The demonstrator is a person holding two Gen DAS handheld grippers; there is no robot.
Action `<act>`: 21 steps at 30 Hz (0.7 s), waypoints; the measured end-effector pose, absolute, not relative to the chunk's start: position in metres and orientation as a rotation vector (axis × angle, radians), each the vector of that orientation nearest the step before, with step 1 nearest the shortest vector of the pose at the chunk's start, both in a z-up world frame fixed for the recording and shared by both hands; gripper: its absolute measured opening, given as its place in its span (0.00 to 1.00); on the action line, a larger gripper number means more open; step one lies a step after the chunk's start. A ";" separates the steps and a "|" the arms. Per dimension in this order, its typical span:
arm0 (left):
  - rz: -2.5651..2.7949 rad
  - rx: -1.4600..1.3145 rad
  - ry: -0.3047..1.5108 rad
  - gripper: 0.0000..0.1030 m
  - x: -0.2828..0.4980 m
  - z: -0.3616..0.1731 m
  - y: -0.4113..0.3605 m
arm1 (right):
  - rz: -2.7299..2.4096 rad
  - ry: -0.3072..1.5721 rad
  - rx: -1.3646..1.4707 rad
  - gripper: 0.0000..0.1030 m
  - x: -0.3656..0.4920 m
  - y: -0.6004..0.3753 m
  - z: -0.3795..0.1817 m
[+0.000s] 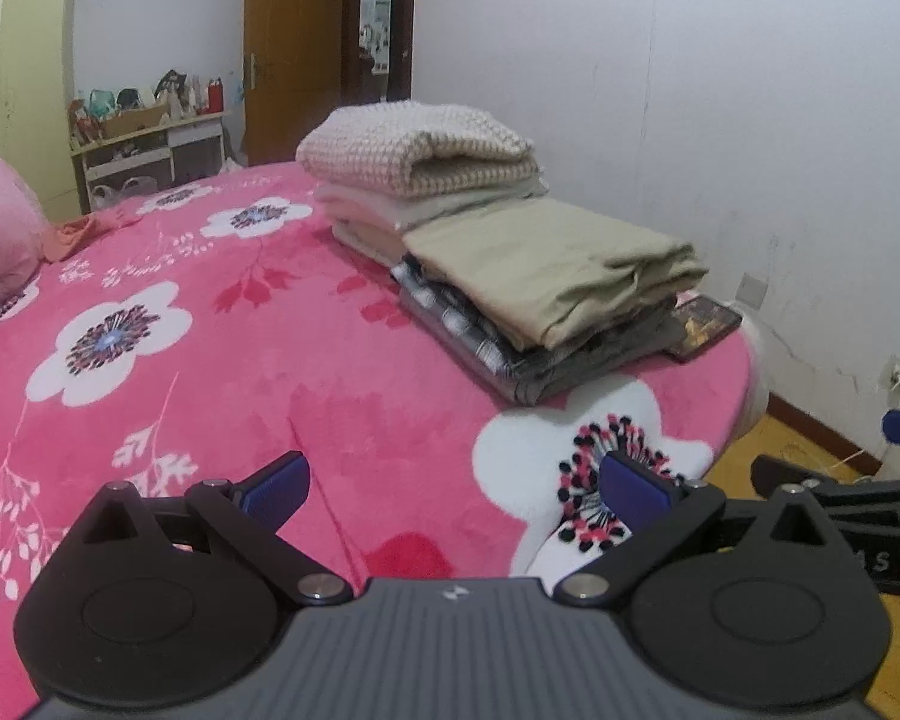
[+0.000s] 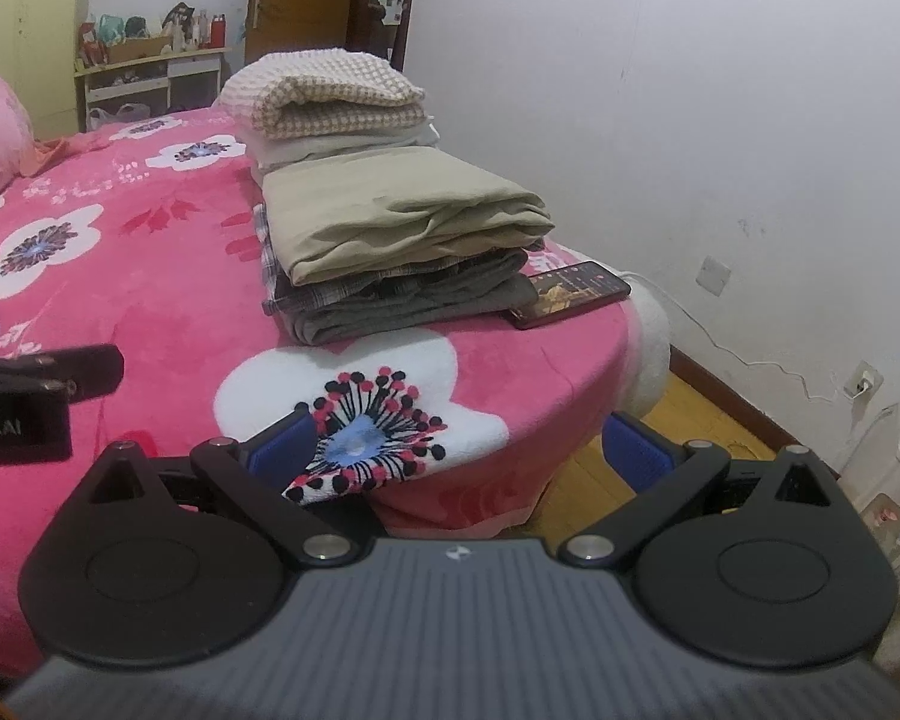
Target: Fold clothes
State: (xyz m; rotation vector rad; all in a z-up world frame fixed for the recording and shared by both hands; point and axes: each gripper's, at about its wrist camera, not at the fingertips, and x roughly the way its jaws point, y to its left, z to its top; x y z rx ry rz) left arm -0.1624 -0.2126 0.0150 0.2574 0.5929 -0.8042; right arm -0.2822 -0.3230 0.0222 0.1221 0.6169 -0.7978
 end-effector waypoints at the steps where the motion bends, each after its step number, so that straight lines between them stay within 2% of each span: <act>1: -0.800 0.263 0.590 1.00 -0.163 0.014 -0.213 | -0.797 0.619 0.118 0.99 -0.282 -0.323 0.022; 21: -0.810 0.262 0.642 1.00 -0.164 0.008 -0.215 | -0.805 0.628 0.132 0.99 -0.287 -0.324 0.016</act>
